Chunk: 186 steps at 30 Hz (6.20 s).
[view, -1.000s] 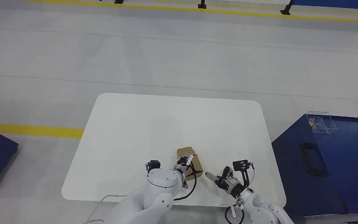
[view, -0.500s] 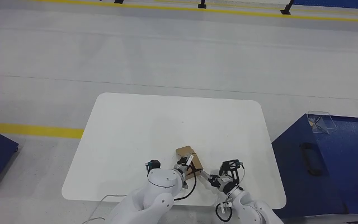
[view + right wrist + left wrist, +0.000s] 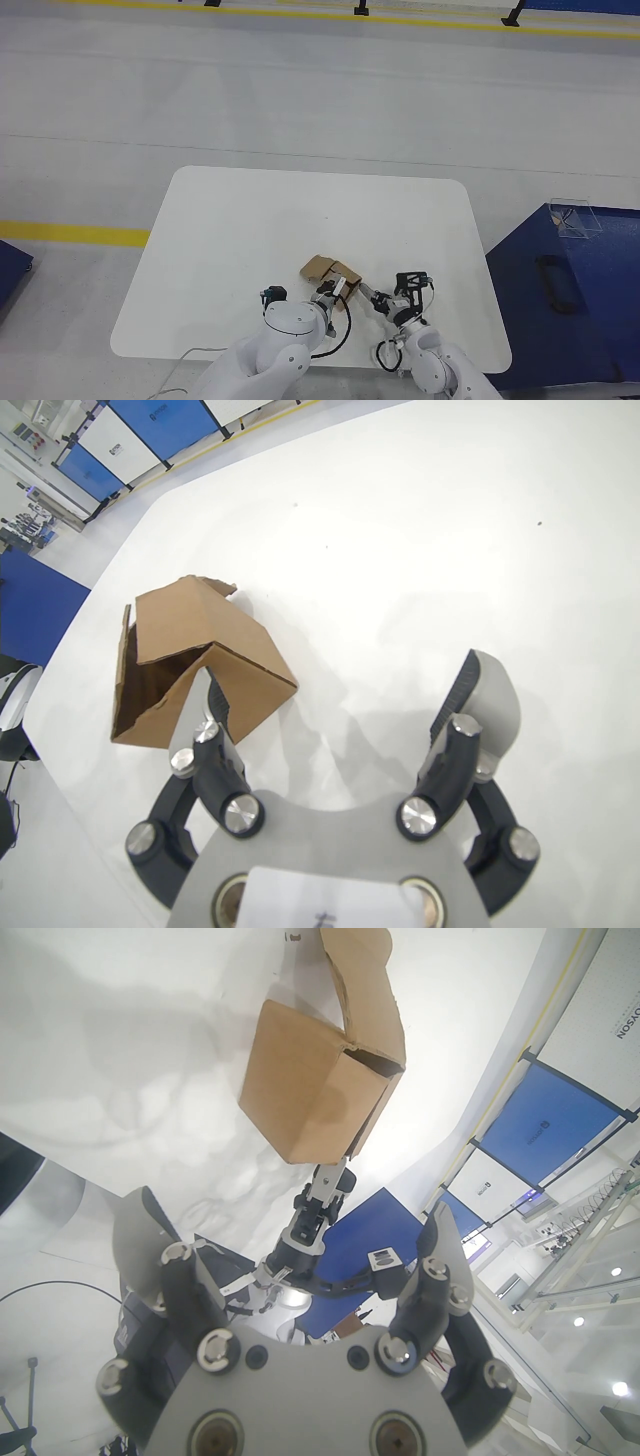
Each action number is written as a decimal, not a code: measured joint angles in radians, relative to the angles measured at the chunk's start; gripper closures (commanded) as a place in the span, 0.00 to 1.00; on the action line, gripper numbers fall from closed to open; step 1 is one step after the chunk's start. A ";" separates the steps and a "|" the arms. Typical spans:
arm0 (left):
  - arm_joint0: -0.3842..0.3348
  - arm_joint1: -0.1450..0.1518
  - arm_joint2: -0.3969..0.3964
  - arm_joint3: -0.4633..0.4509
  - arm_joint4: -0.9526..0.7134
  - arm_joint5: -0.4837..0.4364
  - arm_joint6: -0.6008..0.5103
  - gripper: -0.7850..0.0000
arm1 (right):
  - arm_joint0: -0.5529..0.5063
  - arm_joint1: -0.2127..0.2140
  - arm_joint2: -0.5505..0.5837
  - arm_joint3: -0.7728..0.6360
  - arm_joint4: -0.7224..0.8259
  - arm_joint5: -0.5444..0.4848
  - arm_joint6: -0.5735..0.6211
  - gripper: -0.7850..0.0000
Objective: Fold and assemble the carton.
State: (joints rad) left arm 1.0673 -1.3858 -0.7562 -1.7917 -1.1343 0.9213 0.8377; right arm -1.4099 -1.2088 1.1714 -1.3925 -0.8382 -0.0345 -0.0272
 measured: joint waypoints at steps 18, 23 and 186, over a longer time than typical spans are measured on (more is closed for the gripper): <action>0.000 0.000 0.000 0.000 0.000 0.000 0.000 0.00 | 0.104 -0.027 0.011 0.095 0.140 0.018 0.031 0.00; -0.001 0.000 0.000 -0.003 0.003 -0.003 -0.001 0.00 | 0.104 -0.027 0.011 0.095 0.140 0.019 0.031 0.00; -0.190 -0.214 -0.207 1.259 0.452 -1.578 -1.251 0.00 | -0.074 -0.086 0.138 -0.120 0.253 0.038 0.003 0.00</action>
State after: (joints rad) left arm 0.8771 -1.5995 -0.9637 -0.5329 -0.6826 -0.6570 -0.4133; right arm -1.4835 -1.2946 1.3093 -1.5129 -0.5849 0.0030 -0.0239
